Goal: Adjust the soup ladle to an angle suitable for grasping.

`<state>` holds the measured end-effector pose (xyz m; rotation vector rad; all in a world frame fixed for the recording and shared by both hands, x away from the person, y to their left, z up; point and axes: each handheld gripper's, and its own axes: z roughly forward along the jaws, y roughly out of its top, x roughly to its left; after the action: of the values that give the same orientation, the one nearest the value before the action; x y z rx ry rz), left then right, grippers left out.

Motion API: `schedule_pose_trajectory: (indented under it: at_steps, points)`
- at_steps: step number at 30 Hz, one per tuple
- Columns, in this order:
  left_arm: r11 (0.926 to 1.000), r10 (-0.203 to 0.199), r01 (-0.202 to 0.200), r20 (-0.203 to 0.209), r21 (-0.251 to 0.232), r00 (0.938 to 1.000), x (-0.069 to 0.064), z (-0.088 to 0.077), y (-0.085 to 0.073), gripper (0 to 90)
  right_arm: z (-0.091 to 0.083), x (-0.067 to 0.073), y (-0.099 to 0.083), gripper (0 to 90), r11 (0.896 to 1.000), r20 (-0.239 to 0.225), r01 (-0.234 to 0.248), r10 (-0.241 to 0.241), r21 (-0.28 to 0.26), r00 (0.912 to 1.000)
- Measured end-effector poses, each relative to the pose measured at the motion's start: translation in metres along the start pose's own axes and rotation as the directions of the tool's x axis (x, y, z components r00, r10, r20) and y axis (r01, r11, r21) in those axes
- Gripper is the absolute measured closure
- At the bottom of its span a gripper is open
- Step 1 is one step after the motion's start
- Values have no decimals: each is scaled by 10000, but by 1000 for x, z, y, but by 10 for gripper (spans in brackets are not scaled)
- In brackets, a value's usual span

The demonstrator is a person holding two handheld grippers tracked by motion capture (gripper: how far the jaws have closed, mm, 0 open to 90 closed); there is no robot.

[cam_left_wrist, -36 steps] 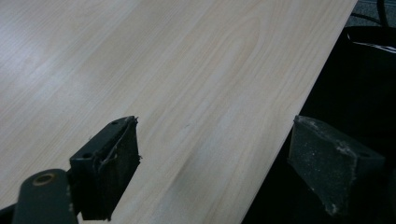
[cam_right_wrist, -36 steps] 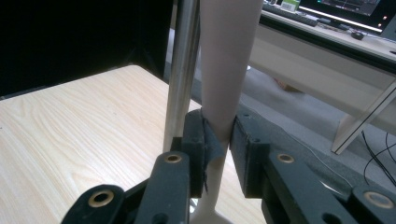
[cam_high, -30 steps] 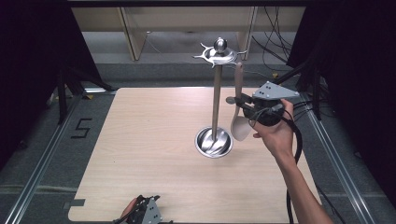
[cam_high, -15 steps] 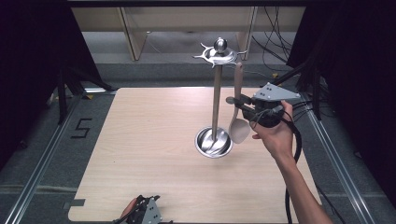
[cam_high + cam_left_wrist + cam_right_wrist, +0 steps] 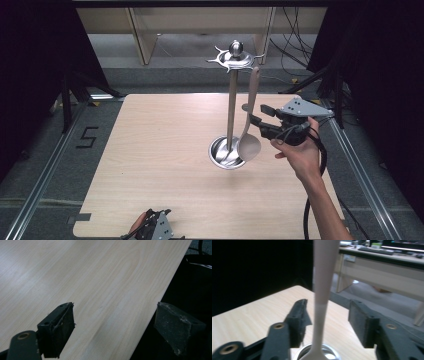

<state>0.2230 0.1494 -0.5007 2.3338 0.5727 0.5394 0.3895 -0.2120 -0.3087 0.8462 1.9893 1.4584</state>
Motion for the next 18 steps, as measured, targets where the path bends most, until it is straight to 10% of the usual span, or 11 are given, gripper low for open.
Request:
schedule_pose_trajectory:
  at_steps: [18]
  points:
    - [9999, -85, 84, -99, -64, 9999, -1, 0, 0, 155, -19, 11, -36, 426, 9998, 35, 42, -42, 180, 10000]
